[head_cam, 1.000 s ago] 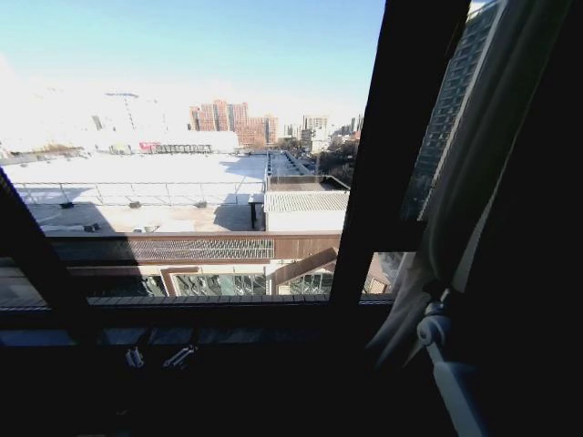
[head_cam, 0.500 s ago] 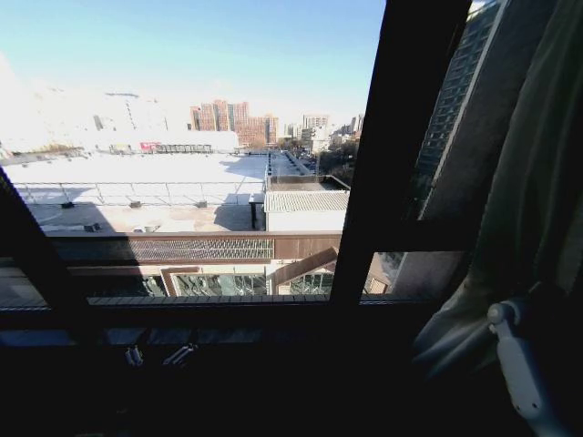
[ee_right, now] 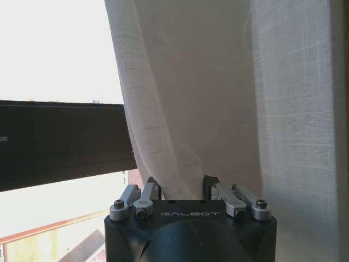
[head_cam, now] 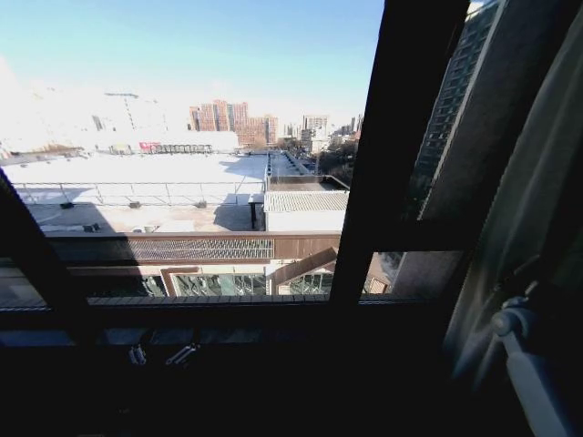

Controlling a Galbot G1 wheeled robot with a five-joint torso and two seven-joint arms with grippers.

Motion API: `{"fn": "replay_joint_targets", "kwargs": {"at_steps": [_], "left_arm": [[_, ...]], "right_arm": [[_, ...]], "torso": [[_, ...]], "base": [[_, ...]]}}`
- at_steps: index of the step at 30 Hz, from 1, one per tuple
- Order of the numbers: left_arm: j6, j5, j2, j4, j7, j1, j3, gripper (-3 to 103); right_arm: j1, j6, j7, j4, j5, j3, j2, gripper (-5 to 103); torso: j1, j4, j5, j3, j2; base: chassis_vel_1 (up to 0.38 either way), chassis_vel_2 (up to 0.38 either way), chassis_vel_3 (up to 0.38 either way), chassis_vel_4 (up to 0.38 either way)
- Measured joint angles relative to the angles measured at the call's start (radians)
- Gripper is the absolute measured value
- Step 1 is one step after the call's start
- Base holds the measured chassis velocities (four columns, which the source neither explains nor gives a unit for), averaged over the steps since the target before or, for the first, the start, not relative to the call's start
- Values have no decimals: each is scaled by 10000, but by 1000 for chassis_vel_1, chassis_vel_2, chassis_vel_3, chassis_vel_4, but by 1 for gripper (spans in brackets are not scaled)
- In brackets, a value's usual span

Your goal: Open the curtains by pulling them apart, changing their state from closed to fully open.

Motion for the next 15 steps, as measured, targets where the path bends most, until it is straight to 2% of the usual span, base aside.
{"fn": "replay_joint_targets", "kwargs": {"at_steps": [3, 4, 6, 7, 9, 10, 11, 12, 13, 15], "left_arm": [[17, -37, 15, 0, 0, -34, -5, 100], [29, -57, 21, 0, -4, -55, -8, 100], [69, -109, 48, 0, -6, -127, -9, 100], [69, -109, 48, 0, -6, -127, -9, 100], [110, -147, 51, 0, -10, -183, -10, 100], [124, -159, 48, 0, -11, -215, -10, 100], [138, -173, 37, 0, -19, -253, -11, 100], [147, -185, 30, 0, -25, -277, -12, 100], [147, -185, 30, 0, -25, -277, -12, 100], [180, -206, 11, 0, -32, -344, -12, 100]], "right_arm": [[-626, -197, -303, 1148, 52, -260, 198, 49], [-863, -273, -381, 1596, 91, -378, 276, 49], [-1380, -491, -529, 2779, 314, -690, 443, 60], [-1380, -491, -529, 2779, 314, -690, 443, 60], [-1676, -731, -598, 3580, 627, -863, 533, 71], [-1846, -937, -633, 4021, 832, -947, 592, 71], [-2143, -1116, -805, 4579, 998, -1035, 666, 77], [-2358, -1169, -982, 4897, 1013, -1053, 713, 82], [-2358, -1169, -982, 4897, 1013, -1053, 713, 82], [-2787, -1231, -1157, 5356, 954, -1066, 813, 92]], "torso": [[0, -2, 0, 0, 0], [0, 0, -2, 0, 0], [0, 0, -2, 0, 0], [0, 0, -2, 0, 0], [0, 0, -4, 0, 0], [0, 3, -4, 0, 1], [0, 1, -2, 0, 0], [0, 1, -3, 0, 1], [0, 1, -3, 0, 1], [0, -2, -1, -1, 1]], "base": [[0, 0, 0, 0], [0, 0, 0, 0], [0, 0, 0, 0], [0, 0, 0, 0], [0, 0, 0, 0], [0, 0, 0, 0], [0, 0, 0, 0], [0, 0, 0, 0], [0, 0, 0, 0], [0, 0, 0, 0]]}}
